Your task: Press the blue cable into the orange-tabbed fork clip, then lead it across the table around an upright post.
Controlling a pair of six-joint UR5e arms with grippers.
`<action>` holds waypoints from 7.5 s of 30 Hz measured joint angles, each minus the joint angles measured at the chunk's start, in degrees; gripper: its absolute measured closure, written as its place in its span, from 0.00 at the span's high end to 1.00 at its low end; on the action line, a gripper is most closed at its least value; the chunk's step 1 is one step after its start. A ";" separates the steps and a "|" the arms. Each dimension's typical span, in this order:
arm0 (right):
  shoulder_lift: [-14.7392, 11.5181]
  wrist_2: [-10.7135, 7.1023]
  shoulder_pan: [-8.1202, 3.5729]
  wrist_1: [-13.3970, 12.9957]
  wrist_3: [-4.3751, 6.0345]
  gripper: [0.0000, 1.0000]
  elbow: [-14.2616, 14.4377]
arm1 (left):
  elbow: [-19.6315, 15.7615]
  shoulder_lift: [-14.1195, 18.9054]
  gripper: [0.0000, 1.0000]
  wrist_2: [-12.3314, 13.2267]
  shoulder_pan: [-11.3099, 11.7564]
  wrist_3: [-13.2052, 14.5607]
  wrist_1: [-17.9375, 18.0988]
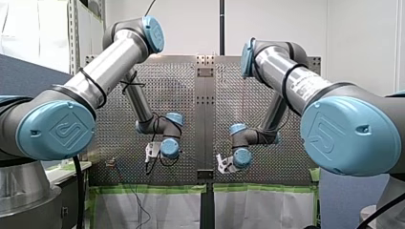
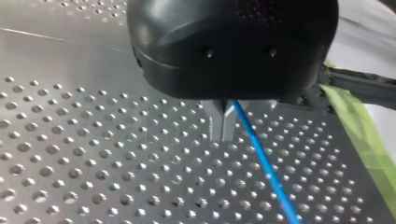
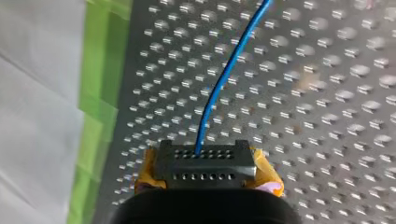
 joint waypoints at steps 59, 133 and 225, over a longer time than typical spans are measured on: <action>-30.34 -6.21 0.58 9.10 0.18 0.00 -0.84 | 0.00 14.64 0.02 7.07 -0.63 -9.23 0.07; -43.79 -6.50 -6.50 9.37 10.23 0.00 0.12 | 22.28 14.65 0.02 15.14 -3.92 -23.98 -8.82; -34.49 -8.73 -20.34 4.59 16.00 0.00 2.91 | 33.40 10.74 0.04 20.91 -7.98 -33.58 -14.03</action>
